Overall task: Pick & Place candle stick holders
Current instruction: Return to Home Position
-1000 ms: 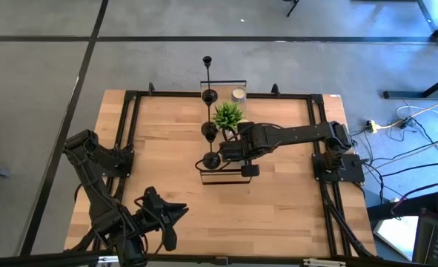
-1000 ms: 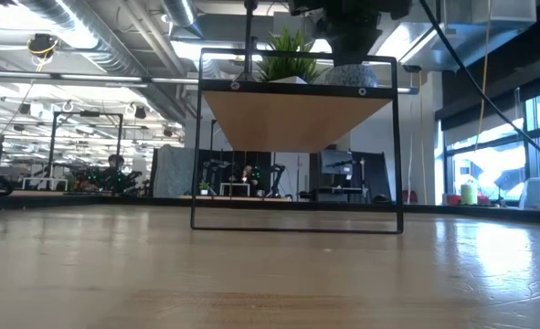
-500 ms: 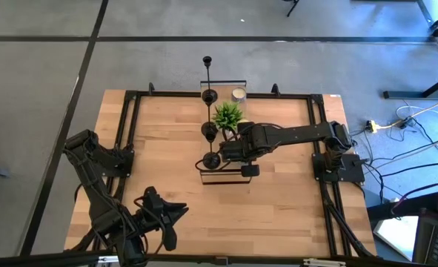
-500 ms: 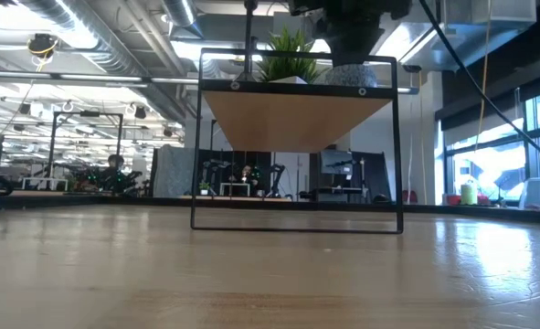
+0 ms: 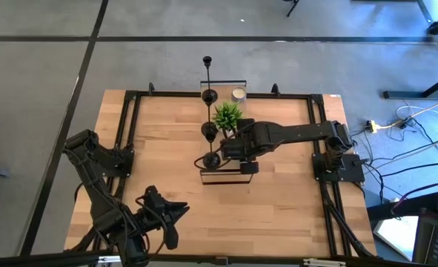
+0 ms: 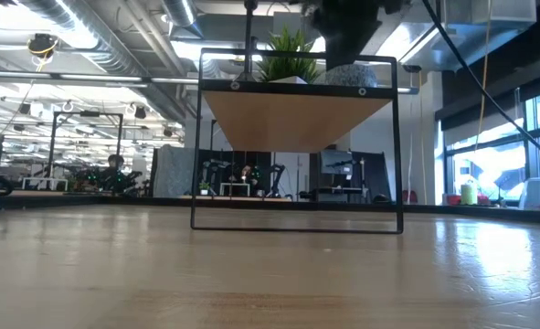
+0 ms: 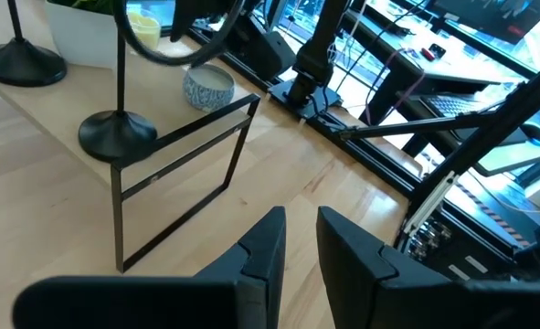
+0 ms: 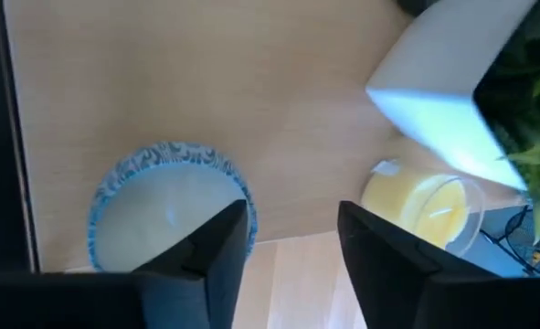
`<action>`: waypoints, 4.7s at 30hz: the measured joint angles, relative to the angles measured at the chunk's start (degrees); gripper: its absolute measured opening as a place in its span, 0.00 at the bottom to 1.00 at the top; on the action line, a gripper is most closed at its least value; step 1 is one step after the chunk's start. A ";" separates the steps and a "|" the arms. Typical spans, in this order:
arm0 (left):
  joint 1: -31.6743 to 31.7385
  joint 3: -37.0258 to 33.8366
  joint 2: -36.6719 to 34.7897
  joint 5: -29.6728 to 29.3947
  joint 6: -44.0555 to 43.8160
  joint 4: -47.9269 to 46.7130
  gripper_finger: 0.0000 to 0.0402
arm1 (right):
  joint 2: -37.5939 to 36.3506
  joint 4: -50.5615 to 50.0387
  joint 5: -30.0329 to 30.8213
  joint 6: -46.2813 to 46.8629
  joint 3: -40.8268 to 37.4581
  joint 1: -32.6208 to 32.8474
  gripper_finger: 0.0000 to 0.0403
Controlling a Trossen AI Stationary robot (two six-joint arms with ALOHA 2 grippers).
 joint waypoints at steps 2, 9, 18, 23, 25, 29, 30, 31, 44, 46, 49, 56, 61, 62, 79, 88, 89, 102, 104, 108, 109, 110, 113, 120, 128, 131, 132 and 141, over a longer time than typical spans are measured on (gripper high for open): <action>0.04 0.00 0.00 0.02 0.00 -0.01 0.15 | 0.01 -0.13 -0.01 0.31 1.41 0.11 0.45; 0.04 0.00 0.00 0.04 0.00 -0.40 0.15 | -0.05 -1.43 -2.35 0.97 10.83 0.15 0.46; 0.04 0.00 0.00 0.22 0.00 -0.47 0.15 | -6.12 -1.45 -7.23 4.48 21.68 0.15 0.46; 0.08 0.00 0.00 0.24 0.01 -0.53 0.15 | -12.39 -2.29 -10.10 9.24 21.14 0.38 0.46; 0.21 0.00 0.00 0.24 0.02 -0.77 0.15 | -14.12 -3.25 -10.08 10.16 21.08 0.80 0.46; 0.63 0.00 0.02 0.95 0.60 -1.01 0.15 | -16.10 -5.79 -13.17 12.10 21.10 1.06 0.46; 0.80 0.00 0.02 1.13 0.71 -1.01 0.15 | -16.18 -6.33 -14.25 12.76 21.10 1.05 0.46; 0.84 0.00 0.02 1.61 0.95 -0.93 0.15 | -16.19 -6.25 -15.46 13.33 21.00 1.09 0.46; 0.64 0.00 0.02 5.10 -0.61 -0.11 0.15 | -16.87 -6.16 -16.28 14.33 4.52 8.05 0.46; 0.63 0.00 0.02 5.08 -0.57 0.28 0.15 | -17.51 -5.60 -16.29 15.58 1.91 9.31 0.46; 0.63 0.00 0.02 5.05 -0.53 0.33 0.15 | -19.01 -4.25 -16.30 18.55 -1.60 11.48 0.46; 0.63 0.00 0.02 5.05 -0.48 0.27 0.15 | -22.71 3.08 -17.57 26.87 -7.71 18.96 0.46; 0.63 0.00 0.02 5.07 -0.48 0.26 0.15 | -22.87 4.81 -13.52 32.14 -8.53 24.32 0.46; 0.65 0.00 0.02 5.07 -0.48 0.26 0.15 | -22.90 4.82 -12.27 33.02 -8.52 25.36 0.46; 0.76 0.00 0.02 5.81 -1.51 0.46 0.15 | -22.87 6.53 5.63 45.95 -13.39 34.59 0.42; 1.72 0.00 0.02 6.11 -1.20 0.44 0.15 | -22.83 24.85 -4.23 47.87 -27.02 35.34 0.19; 1.95 0.00 0.02 6.60 -1.09 0.44 0.15 | -22.83 26.89 -5.40 48.34 -28.41 35.34 0.17; 3.56 0.00 0.04 7.30 -0.76 0.42 0.15 | -27.29 35.79 1.64 54.85 -35.07 38.39 0.01; 3.63 0.00 0.04 4.67 -1.78 -0.03 0.15 | -27.27 37.77 1.63 55.76 -36.20 38.73 0.01; 4.25 0.00 0.04 0.43 -7.63 -5.41 0.15 | -27.48 40.84 2.68 55.39 -38.17 38.71 0.00; 4.48 0.00 0.04 0.24 -9.27 -7.23 0.14 | -27.83 41.48 2.95 54.56 -38.61 38.71 0.00; 4.65 0.00 0.04 0.25 -10.82 -9.38 0.14 | -28.34 42.54 3.01 53.79 -39.09 38.67 0.00; 4.89 0.00 0.04 0.26 -15.44 -15.20 0.10 | -30.36 46.26 2.65 51.82 -41.53 38.29 0.00; 3.74 0.00 0.02 -1.14 -27.47 -28.58 0.01 | -33.96 58.14 1.86 50.22 -50.09 36.76 0.00; 6.32 -8.17 -4.86 -1.13 -29.28 -28.37 0.00 | -34.47 61.93 -6.17 45.70 -52.32 31.67 0.00; 7.14 -14.01 -8.68 -1.31 -29.42 -24.65 0.01 | -35.08 61.48 -7.98 45.42 -52.32 29.45 0.00; 7.31 -16.03 -10.19 -1.80 -29.40 -23.18 0.01 | -35.39 60.98 -7.99 45.36 -52.33 28.89 0.00; 7.52 -32.67 -24.99 -7.09 -28.95 -14.31 0.00 | -35.73 61.67 -9.04 41.90 -52.36 21.67 0.00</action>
